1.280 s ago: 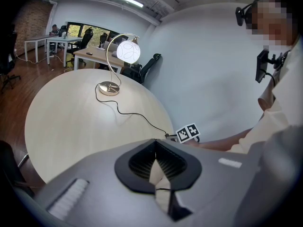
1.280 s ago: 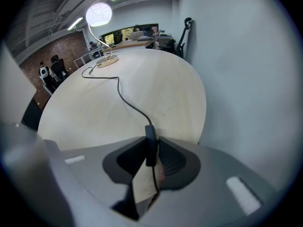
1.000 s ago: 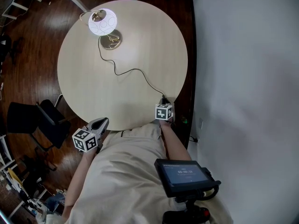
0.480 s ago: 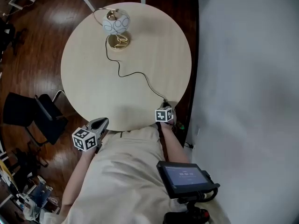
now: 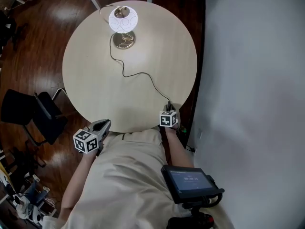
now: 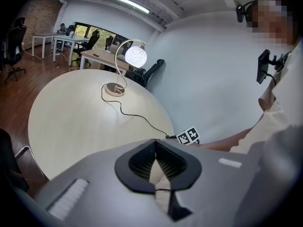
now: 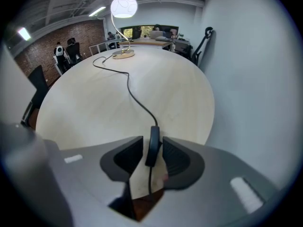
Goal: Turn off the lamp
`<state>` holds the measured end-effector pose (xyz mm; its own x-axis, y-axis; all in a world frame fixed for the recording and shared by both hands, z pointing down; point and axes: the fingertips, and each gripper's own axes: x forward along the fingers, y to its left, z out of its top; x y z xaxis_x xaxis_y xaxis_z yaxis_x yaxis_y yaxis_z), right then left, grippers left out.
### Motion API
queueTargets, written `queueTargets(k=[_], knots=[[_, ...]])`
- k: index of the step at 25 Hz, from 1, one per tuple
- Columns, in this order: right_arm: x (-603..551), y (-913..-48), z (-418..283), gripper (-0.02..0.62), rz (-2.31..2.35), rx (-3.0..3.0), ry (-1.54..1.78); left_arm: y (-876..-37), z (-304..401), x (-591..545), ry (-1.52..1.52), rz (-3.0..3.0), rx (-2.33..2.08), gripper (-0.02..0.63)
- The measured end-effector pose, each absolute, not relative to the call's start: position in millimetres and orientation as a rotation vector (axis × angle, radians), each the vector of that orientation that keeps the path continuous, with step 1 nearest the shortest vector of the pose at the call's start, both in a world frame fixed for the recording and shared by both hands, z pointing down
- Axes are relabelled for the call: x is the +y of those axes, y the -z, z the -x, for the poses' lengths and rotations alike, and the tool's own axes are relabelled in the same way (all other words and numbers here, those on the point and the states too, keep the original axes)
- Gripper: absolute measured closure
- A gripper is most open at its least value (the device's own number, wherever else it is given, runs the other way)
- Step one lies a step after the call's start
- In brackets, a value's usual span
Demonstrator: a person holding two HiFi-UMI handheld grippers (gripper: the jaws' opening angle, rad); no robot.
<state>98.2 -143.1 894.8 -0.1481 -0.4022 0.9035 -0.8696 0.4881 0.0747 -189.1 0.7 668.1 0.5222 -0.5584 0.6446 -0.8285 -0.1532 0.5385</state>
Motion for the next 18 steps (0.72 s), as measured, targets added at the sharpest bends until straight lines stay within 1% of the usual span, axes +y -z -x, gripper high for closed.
queueTargets(k=[5, 8, 18], knots=[[-149.0, -891.5, -99.2, 0.466, -1.111, -1.752, -0.606, -667.5, 188.4, -1.1, -0.367, -1.833, -1.147, 0.601], [-150.8, -891.9, -100.8, 0.505, -1.126, -1.732, -0.607, -667.7, 189.2, 0.0, -0.368, -1.834, -1.147, 0.601], [-147.7, -893.4, -95.7, 0.52, -1.095, -1.713, -0.598, -668.5, 192.4, 1.7, -0.367, -1.83, -1.151, 0.601]])
